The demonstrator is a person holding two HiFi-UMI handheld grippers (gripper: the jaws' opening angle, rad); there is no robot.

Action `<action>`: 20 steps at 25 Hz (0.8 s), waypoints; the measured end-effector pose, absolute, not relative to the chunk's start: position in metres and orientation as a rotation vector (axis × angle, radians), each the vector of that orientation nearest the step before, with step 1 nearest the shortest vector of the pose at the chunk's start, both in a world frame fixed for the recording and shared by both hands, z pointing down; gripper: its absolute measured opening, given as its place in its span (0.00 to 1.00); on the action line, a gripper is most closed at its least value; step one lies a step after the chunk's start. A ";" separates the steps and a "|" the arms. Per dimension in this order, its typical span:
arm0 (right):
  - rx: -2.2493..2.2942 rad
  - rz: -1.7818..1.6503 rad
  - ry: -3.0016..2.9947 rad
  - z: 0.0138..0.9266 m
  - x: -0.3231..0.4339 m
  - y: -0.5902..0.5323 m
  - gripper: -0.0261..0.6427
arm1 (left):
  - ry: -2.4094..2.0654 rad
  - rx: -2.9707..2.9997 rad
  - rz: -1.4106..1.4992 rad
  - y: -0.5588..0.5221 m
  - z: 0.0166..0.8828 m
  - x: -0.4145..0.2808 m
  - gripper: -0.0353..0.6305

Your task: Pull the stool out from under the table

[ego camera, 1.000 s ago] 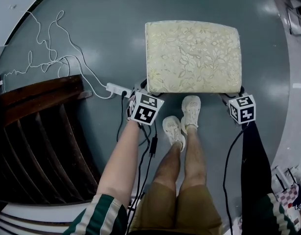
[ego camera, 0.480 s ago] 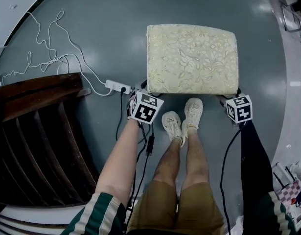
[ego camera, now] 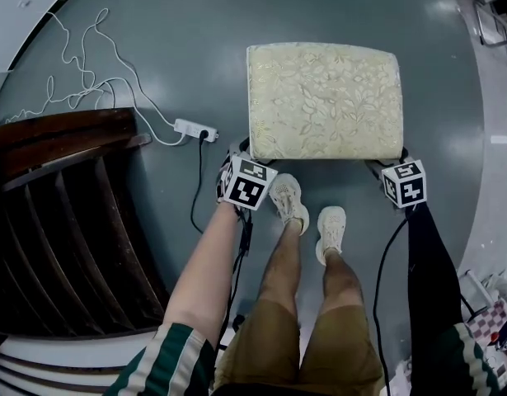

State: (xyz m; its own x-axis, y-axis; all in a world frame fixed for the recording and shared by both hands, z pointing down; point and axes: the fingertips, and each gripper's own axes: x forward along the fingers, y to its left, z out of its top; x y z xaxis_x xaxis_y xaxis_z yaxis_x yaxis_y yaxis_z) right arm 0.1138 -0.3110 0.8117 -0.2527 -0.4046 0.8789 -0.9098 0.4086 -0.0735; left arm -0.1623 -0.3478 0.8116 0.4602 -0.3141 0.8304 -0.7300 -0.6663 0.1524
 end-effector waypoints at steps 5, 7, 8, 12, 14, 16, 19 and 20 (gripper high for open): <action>1.106 0.766 -1.843 0.816 0.133 -0.264 0.60 | -0.893 2.187 1.144 -0.294 0.812 -0.144 0.61; 1.092 0.773 -1.843 0.811 0.134 -0.267 0.60 | -0.893 2.173 1.147 -0.296 0.807 -0.143 0.61; 1.086 0.775 -1.844 0.810 0.134 -0.268 0.60 | -0.894 2.166 1.147 -0.296 0.806 -0.143 0.61; 1.056 0.790 -1.834 0.810 0.135 -0.269 0.60 | -0.894 2.126 1.163 -0.293 0.807 -0.144 0.61; 1.035 0.801 -1.824 0.810 0.135 -0.269 0.60 | -0.890 2.101 1.174 -0.291 0.806 -0.143 0.61; 1.009 0.809 -1.807 0.809 0.139 -0.270 0.60 | -0.872 2.064 1.190 -0.289 0.808 -0.140 0.61; 0.957 0.800 -1.788 0.801 0.145 -0.276 0.60 | -0.860 1.985 1.210 -0.284 0.804 -0.135 0.61; 0.941 0.793 -1.788 0.796 0.145 -0.279 0.60 | -0.862 1.966 1.211 -0.283 0.802 -0.135 0.61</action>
State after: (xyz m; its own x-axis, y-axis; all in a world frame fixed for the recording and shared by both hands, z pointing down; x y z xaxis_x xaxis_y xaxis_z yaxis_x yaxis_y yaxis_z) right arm 0.1453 -0.2785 0.7961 -0.2701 -0.2572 0.9278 -0.8603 0.4972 -0.1126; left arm -0.1349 -0.2827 0.8016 0.3531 -0.1885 0.9164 -0.8042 -0.5617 0.1943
